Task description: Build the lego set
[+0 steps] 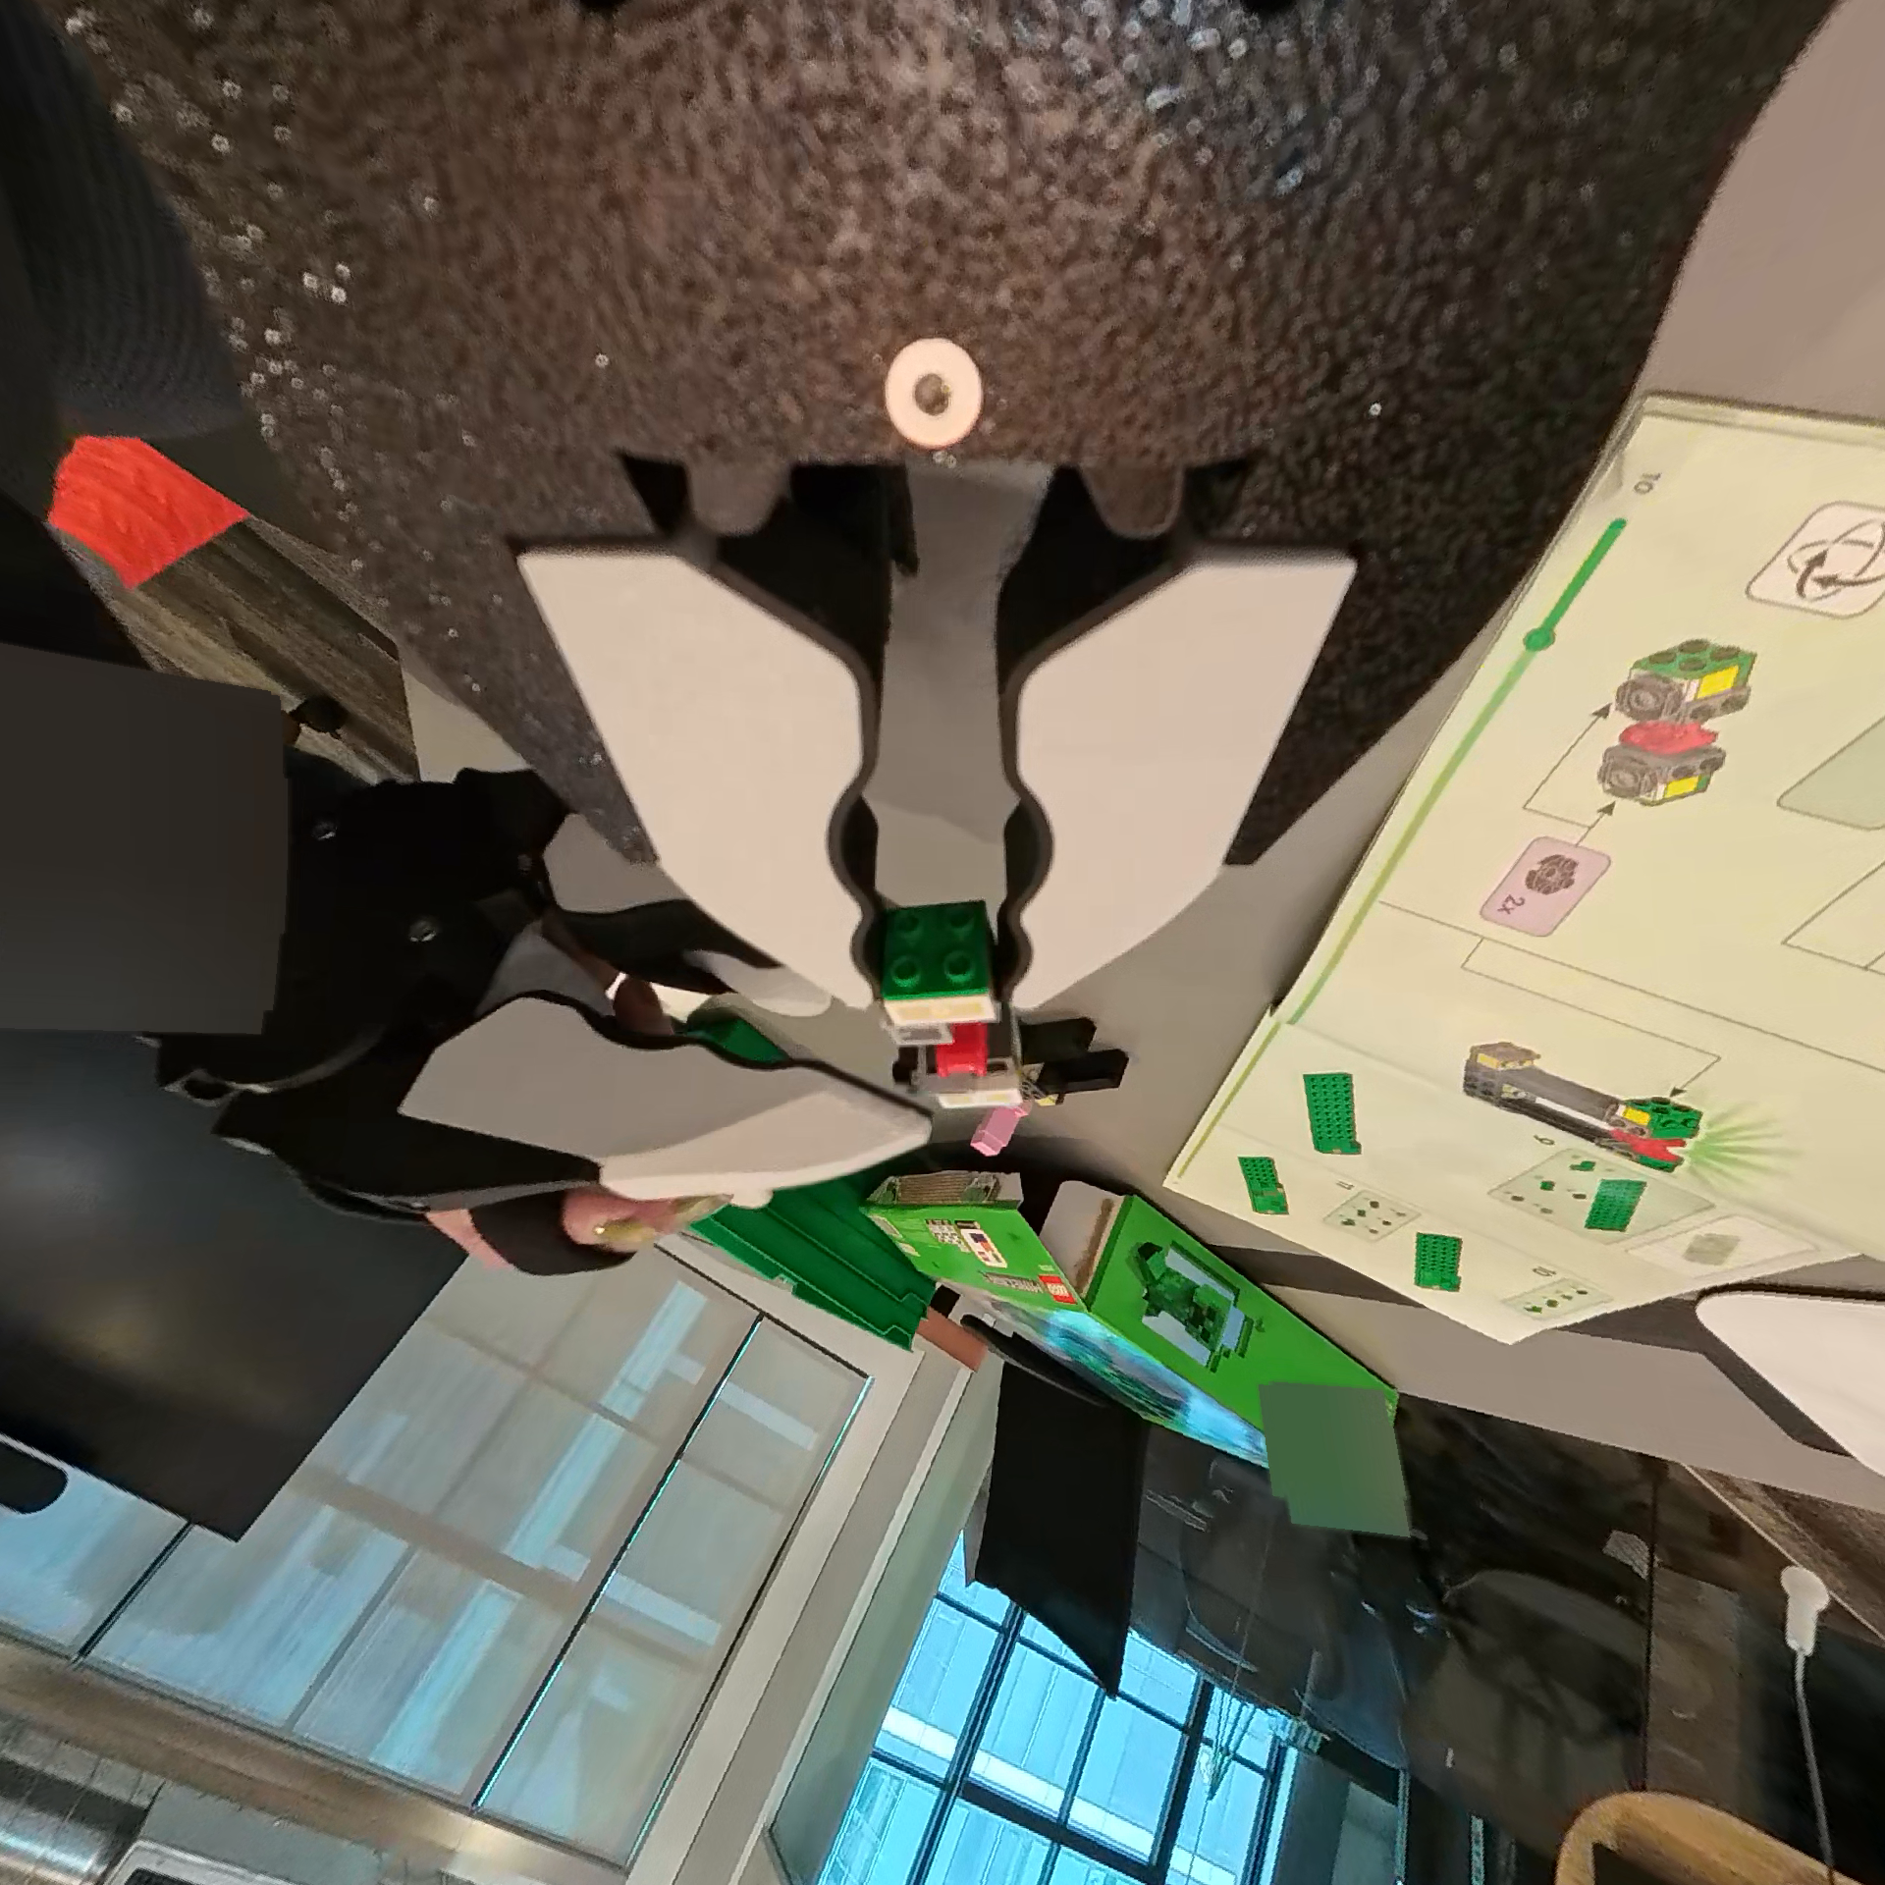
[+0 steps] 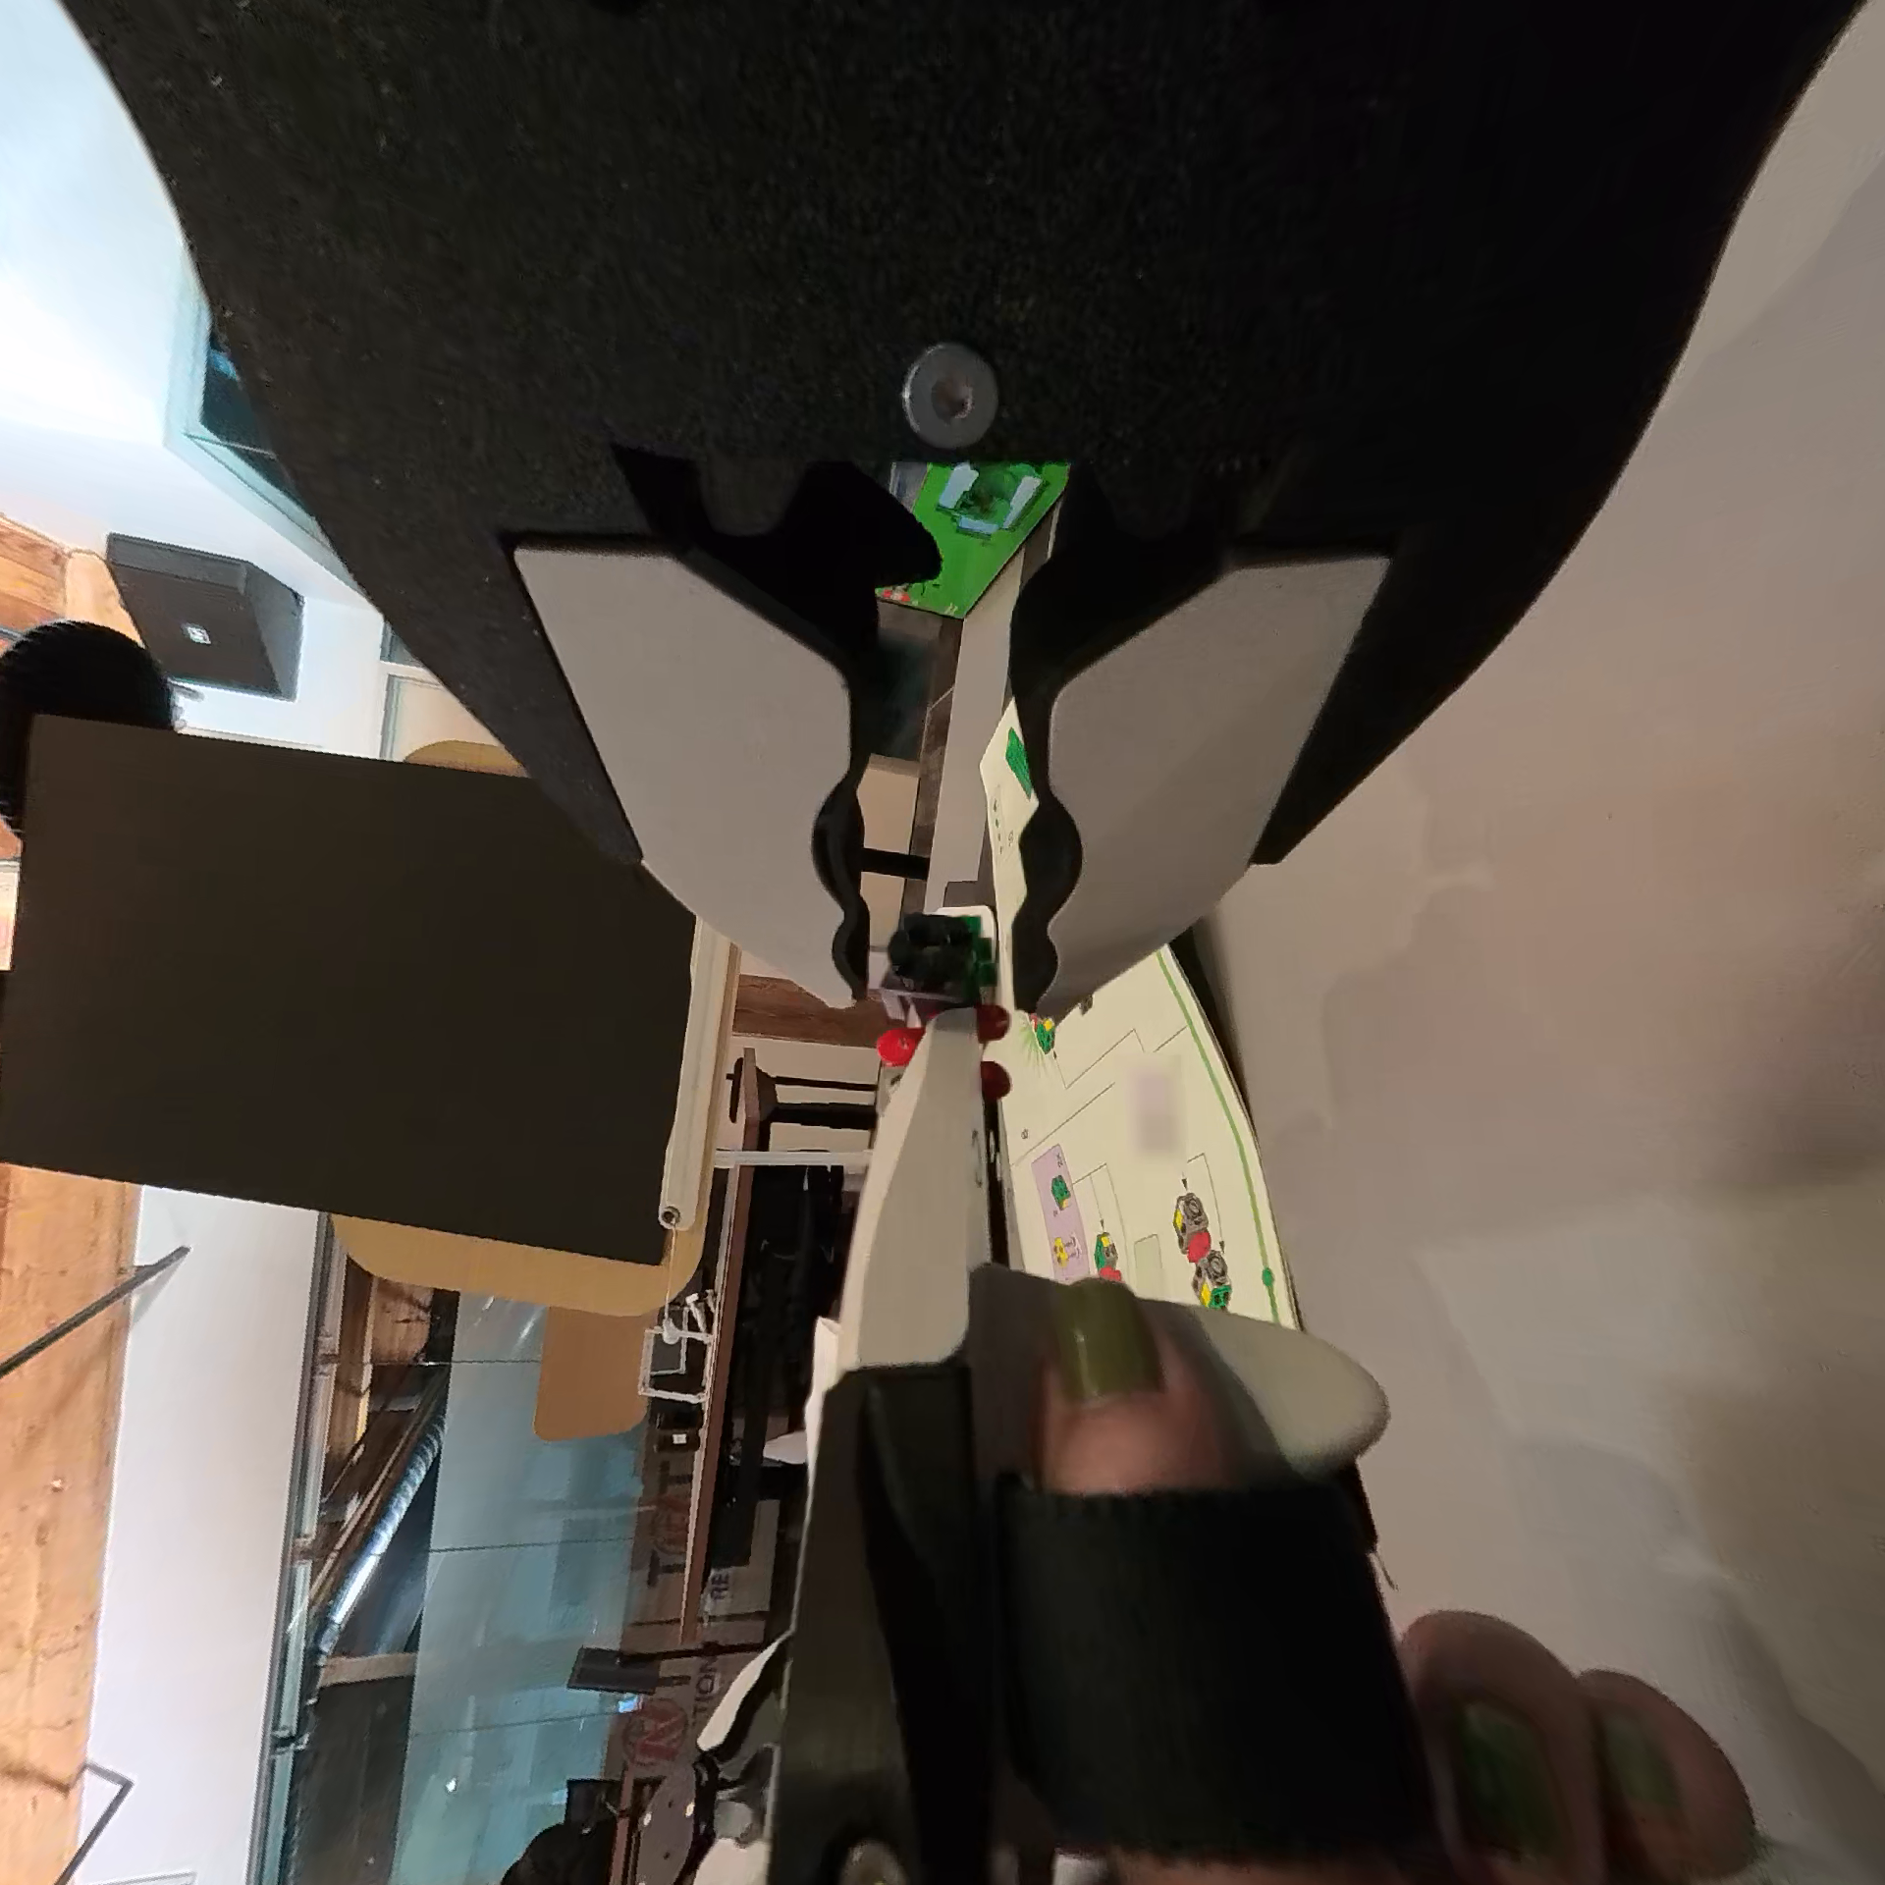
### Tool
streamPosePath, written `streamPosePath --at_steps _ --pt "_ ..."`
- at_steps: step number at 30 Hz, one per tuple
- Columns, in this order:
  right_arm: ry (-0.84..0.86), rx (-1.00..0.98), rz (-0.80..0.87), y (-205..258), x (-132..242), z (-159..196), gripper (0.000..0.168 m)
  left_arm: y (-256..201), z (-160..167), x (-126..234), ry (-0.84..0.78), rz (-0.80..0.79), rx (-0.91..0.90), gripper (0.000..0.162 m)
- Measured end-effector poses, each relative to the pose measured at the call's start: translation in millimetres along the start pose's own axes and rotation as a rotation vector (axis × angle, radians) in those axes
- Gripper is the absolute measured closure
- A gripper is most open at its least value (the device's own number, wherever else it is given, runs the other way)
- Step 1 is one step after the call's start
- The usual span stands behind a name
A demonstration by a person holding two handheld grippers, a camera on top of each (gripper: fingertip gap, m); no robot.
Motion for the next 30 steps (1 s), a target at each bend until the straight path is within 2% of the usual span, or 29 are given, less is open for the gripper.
streamPosePath --at_steps 10,30 --pt "-0.012 0.026 -0.017 2.8 1.2 4.7 0.149 -1.2 2.3 -2.3 0.016 0.018 0.013 0.142" --pt "-0.036 0.092 -0.004 3.0 10.6 7.1 0.15 -7.8 5.1 -5.1 0.003 0.052 0.011 0.142"
Point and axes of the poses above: each gripper's, where its closed fingertips meet, x back along the fingers, z out of its underside, y = z × x across the jaws, the point moved 7 cm from there along x, back along the fingers, and after that the axes turned 8 degrees about z, right-handed, at the moved point
